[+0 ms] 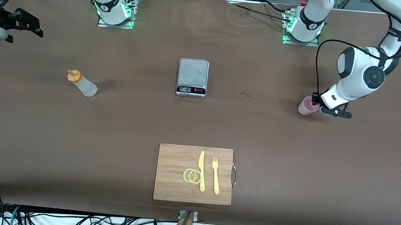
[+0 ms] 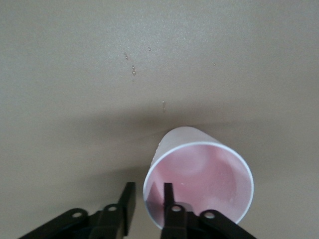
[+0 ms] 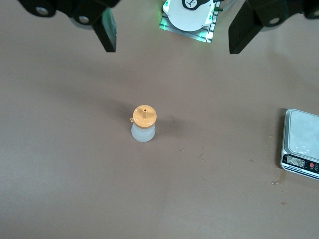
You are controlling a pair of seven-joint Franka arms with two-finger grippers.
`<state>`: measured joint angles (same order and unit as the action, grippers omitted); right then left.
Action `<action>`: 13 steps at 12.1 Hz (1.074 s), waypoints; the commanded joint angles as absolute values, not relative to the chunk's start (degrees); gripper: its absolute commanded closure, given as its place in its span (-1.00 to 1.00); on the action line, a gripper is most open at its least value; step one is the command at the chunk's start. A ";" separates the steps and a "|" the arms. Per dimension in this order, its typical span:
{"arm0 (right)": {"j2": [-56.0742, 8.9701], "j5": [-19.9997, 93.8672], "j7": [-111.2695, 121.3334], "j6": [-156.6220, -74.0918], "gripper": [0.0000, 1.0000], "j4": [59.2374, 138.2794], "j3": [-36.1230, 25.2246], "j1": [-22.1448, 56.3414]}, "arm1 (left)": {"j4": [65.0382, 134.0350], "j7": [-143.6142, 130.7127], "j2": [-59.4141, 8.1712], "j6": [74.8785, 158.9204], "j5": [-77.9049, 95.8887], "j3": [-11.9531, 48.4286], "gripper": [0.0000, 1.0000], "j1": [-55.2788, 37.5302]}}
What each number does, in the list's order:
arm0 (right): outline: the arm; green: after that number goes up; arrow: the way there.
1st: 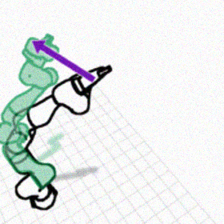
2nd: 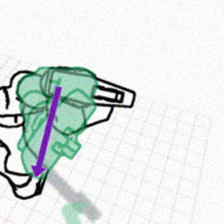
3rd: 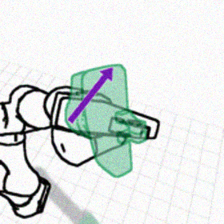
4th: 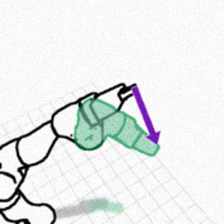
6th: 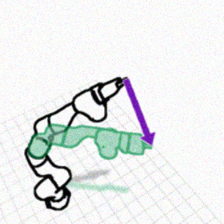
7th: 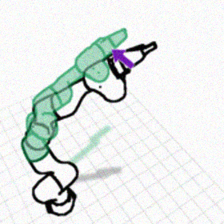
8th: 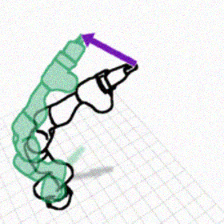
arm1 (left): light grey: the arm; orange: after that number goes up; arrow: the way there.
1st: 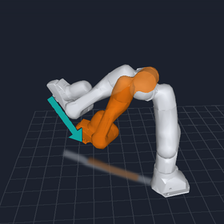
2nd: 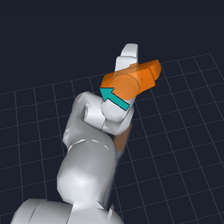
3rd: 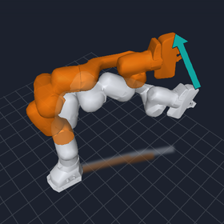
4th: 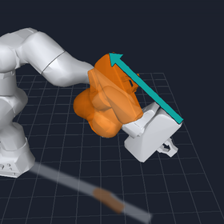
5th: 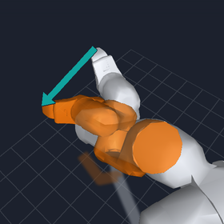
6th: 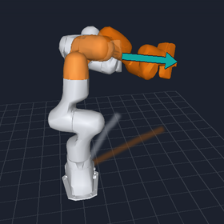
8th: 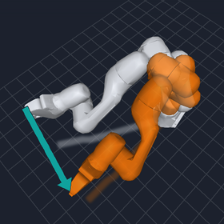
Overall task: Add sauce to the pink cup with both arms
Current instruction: 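Close the left gripper around the pink cup and lift it, then carry the pink cup with the left gripper onto the scale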
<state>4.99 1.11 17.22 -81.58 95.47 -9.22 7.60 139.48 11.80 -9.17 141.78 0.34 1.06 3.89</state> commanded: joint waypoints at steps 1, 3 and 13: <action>5.80 0.70 20.29 -82.09 -1.00 96.59 -9.40 7.21 | 138.96 11.78 -9.14 142.12 -0.35 1.23 1.00 3.96; 5.80 0.88 22.66 -82.18 -1.00 96.94 -9.58 7.21 | 137.55 10.99 -8.53 141.24 0.44 1.49 1.00 2.73; 5.89 1.32 34.88 -82.61 -1.00 98.79 -11.95 7.03 | 127.90 -30.74 -7.99 137.11 9.11 3.43 1.00 -33.10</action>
<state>4.99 1.11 31.32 -81.68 97.39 -11.17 7.41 130.28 -27.24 -7.23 138.49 5.33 4.56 -27.82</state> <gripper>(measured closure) 0.000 0.965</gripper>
